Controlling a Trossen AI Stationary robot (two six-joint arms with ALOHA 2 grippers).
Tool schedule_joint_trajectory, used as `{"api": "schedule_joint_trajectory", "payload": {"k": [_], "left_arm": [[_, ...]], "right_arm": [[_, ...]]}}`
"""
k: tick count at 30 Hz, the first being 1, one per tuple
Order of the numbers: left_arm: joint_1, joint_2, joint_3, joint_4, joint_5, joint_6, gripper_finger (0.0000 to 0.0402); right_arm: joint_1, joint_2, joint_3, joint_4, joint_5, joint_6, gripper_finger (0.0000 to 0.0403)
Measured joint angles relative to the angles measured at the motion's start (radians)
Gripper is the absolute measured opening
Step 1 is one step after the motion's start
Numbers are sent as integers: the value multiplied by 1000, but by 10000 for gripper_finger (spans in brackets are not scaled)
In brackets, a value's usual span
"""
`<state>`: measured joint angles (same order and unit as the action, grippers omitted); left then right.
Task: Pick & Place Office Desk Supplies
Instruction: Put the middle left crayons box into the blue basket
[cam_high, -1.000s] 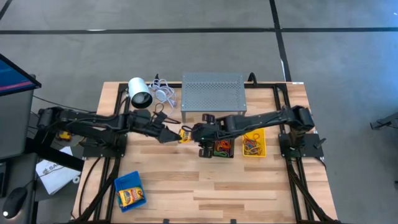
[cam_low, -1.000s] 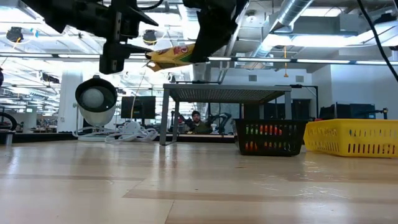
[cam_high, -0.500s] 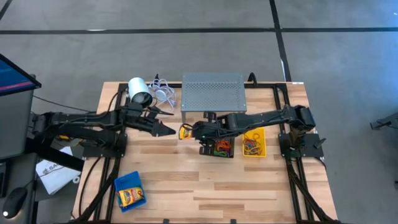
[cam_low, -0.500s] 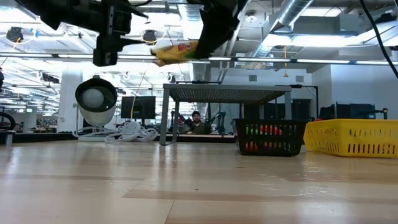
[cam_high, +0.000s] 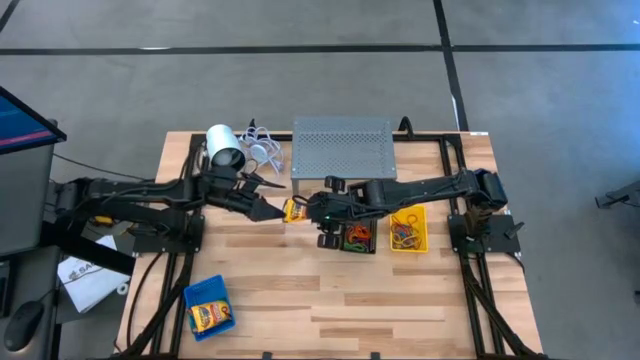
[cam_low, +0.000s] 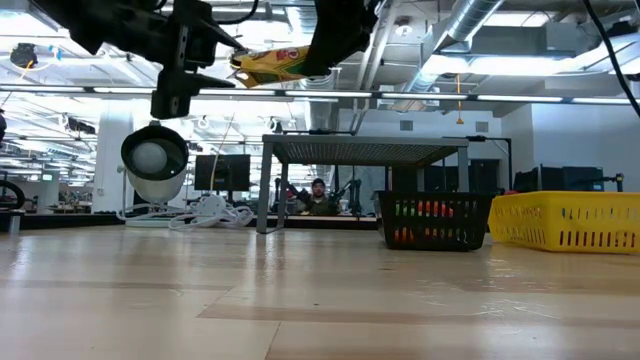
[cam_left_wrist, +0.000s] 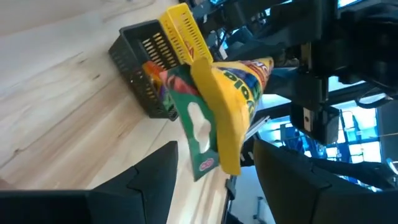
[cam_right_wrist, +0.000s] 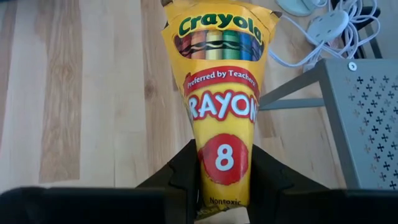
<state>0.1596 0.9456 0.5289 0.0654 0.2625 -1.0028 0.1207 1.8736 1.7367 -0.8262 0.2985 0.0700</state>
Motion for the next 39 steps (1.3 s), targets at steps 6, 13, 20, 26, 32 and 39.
{"api": "schedule_joint_trajectory", "payload": {"k": [6,13,20,26,32,39], "left_arm": [[0,60,0,101,5,3,207],[-1,122,0,209,7,-11,207],[-13,150,0,270,7,-33,172],[-13,134,0,290,13,-30,103],[-13,134,0,303,42,-23,41],[-13,134,0,302,42,-23,31]], "right_arm": [[3,1,0,28,0,-2,87],[4,1,0,43,-6,-2,87],[3,1,0,68,-8,-26,87],[3,1,0,90,-2,-44,88],[3,2,0,98,-13,-45,120],[-1,2,0,97,-13,-38,221]]}}
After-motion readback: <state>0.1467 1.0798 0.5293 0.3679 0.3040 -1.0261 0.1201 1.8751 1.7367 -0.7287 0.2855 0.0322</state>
